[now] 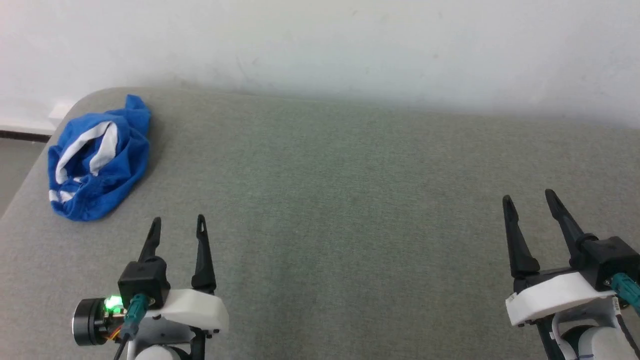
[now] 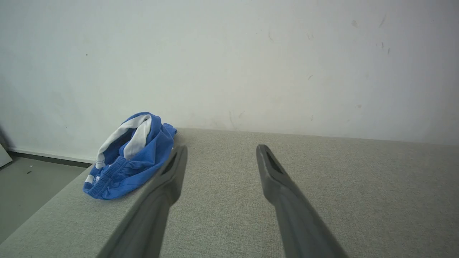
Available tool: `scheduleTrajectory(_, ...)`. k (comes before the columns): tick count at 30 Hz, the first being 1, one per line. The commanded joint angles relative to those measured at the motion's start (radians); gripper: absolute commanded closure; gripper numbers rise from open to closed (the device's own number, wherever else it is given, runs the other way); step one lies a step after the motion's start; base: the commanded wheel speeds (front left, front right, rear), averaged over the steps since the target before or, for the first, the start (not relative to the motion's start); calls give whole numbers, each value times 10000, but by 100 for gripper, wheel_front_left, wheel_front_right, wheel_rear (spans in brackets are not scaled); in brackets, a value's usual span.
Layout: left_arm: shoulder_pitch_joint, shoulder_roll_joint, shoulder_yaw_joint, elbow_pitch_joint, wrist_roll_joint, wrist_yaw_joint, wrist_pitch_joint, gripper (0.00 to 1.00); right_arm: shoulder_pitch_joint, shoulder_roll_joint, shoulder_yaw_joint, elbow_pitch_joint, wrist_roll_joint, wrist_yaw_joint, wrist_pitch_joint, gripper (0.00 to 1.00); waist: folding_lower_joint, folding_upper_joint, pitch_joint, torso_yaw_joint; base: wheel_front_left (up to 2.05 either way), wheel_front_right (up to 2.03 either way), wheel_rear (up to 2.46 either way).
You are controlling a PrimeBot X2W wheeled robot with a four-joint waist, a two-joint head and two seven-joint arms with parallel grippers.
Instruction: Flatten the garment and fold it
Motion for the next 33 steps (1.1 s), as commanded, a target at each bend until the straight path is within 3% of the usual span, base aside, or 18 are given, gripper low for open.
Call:
scheduleTrajectory(1, -93, -16, 13, -63, -79, 96, -100, 0, 44, 18, -15, -82, 69, -8, -126, 0, -1, 0, 39, 254, 0, 0, 0)
scheduleTrajectory(22, -198, 19, 281, -132, -20, 702, -539, 0, 122, 26, -166, -360, 53, -11, -565, 0, -1, 0, 252, 1561, 0, 0, 0)
scheduleTrajectory(33, -1391, 692, 1377, 168, -354, 710, -768, 0, -64, 31, -198, -625, -136, -13, -794, 0, -1, 0, 838, 1840, 0, 0, 0)
